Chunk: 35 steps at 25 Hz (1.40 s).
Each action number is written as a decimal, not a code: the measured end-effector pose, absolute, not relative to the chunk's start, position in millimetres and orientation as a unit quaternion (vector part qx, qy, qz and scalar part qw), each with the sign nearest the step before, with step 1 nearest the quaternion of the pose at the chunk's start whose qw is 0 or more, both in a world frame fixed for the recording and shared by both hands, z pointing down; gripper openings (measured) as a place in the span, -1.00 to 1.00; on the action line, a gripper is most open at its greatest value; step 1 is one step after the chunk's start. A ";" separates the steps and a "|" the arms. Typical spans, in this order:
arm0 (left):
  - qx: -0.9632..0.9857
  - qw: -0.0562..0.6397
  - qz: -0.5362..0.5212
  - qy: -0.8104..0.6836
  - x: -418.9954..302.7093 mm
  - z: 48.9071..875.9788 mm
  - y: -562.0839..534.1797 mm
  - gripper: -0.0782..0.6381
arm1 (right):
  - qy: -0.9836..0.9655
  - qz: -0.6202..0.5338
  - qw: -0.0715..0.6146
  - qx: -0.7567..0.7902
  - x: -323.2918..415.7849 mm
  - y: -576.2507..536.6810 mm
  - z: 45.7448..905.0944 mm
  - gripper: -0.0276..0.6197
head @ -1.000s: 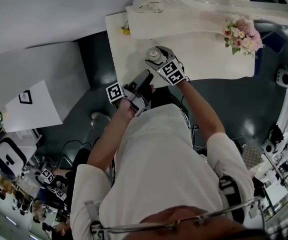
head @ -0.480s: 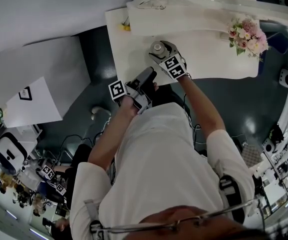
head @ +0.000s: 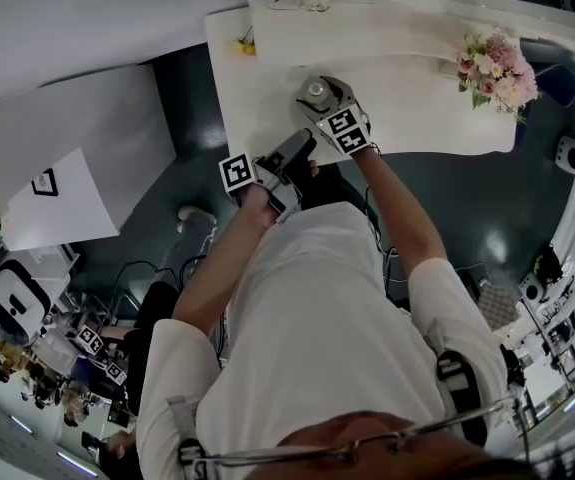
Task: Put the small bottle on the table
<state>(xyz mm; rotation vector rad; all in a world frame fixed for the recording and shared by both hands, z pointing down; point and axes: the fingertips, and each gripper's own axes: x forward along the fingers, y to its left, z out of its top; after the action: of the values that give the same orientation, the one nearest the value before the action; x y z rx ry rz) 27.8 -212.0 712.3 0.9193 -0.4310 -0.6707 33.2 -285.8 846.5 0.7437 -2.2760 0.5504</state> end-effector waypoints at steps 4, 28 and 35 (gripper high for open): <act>0.430 0.819 -0.320 -0.206 28.0 711.8 -212.5 0.07 | -0.870 0.206 0.350 0.281 38.9 -279.7 851.7 0.14; 0.500 0.759 -0.346 -0.233 15.5 678.6 -240.8 0.07 | -0.903 0.220 0.305 0.211 52.6 -287.2 766.9 0.00; 0.598 0.717 -0.282 -0.222 25.4 641.1 -238.4 0.07 | -0.909 0.216 0.309 0.180 62.7 -268.6 724.2 -0.30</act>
<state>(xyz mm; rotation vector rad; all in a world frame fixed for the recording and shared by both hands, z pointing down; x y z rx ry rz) 25.4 -238.4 641.1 1.3226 -0.4914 -0.6251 62.7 -268.6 724.2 0.4751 -2.4021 0.5704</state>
